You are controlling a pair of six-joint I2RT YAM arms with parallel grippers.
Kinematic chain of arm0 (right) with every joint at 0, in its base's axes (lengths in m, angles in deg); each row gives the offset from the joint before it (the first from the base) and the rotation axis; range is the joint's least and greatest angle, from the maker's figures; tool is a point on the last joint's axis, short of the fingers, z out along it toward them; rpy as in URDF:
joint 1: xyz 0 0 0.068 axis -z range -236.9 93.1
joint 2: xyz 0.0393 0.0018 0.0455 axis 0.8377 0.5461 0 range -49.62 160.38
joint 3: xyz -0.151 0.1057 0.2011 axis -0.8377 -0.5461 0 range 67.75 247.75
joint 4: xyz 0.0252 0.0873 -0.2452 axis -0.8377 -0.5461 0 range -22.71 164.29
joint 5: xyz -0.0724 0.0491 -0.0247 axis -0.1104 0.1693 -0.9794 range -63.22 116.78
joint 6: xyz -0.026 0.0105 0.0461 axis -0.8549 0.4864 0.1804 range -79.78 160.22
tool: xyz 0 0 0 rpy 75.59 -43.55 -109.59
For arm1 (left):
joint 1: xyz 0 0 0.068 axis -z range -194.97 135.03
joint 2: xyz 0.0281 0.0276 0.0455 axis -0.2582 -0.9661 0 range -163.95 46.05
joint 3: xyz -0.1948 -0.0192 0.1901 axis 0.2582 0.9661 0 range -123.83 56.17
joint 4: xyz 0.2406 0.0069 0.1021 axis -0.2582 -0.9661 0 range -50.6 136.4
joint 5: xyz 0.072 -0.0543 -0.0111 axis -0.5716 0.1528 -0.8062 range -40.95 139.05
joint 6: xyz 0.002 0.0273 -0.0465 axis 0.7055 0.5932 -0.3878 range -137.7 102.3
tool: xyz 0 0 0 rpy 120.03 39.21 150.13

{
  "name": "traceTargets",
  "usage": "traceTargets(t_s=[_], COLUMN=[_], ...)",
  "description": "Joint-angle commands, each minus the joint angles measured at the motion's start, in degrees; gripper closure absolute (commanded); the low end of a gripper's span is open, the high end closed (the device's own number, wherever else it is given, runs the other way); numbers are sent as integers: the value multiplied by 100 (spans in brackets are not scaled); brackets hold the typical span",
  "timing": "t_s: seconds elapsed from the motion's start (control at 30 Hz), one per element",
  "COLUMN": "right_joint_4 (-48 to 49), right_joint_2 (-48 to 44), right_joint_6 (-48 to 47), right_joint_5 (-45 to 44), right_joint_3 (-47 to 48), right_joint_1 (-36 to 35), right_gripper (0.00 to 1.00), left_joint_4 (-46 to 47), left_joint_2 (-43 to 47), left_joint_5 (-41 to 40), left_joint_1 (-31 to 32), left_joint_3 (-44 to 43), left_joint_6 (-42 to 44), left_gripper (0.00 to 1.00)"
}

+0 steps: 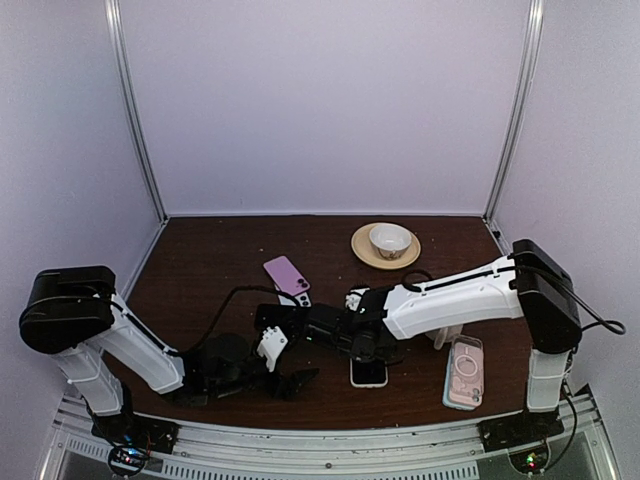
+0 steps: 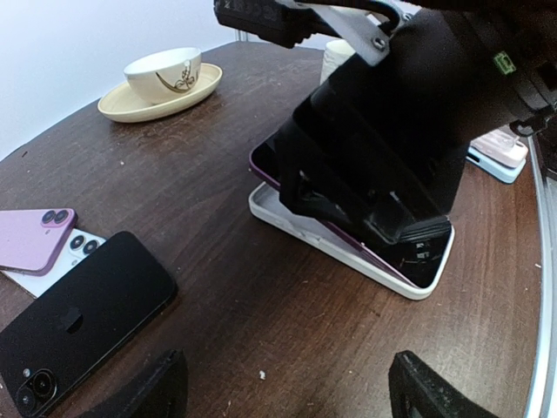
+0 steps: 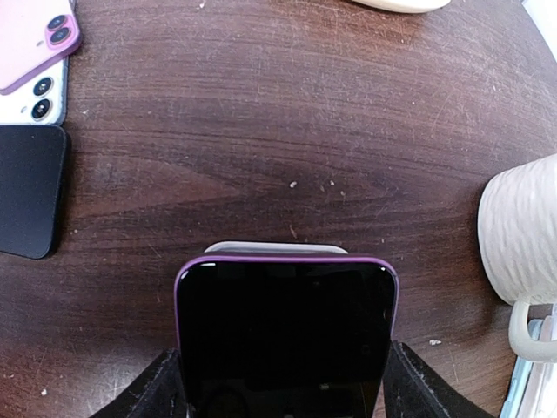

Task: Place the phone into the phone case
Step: Install the phone into the phone case.

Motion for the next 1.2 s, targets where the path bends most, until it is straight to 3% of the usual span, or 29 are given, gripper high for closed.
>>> traceTargets(t_s=[0.0, 0.27, 0.37, 0.53, 0.83, 1.03, 1.17], right_joint_4=[-347, -245, -237, -287, -203, 26, 838], right_joint_2=[181, 228, 212, 135, -834, -1539, -1770], right_joint_6=[171, 294, 268, 152, -1002, -1122, -1097], right_joint_5=[17, 70, 78, 93, 910, 1893, 2425], right_joint_3=[224, 80, 59, 72, -135, -1188, -1863], right_joint_1=[20, 87, 104, 113, 124, 286, 384], right_gripper=[75, 23, 13, 6, 10, 35, 48], left_joint_4=[315, 285, 279, 279, -11, -1327, -1495], left_joint_2=[-27, 4, 5, -52, 32, 234, -31], left_joint_5=[-38, -62, -58, -47, 88, 429, 650], left_joint_1=[22, 22, 21, 19, 19, 22, 19], left_joint_3=[41, 43, 41, 31, -114, -691, -950], left_joint_6=[-51, -65, -60, -52, -40, 132, 247], left_gripper=[16, 16, 16, 16, 16, 16, 18])
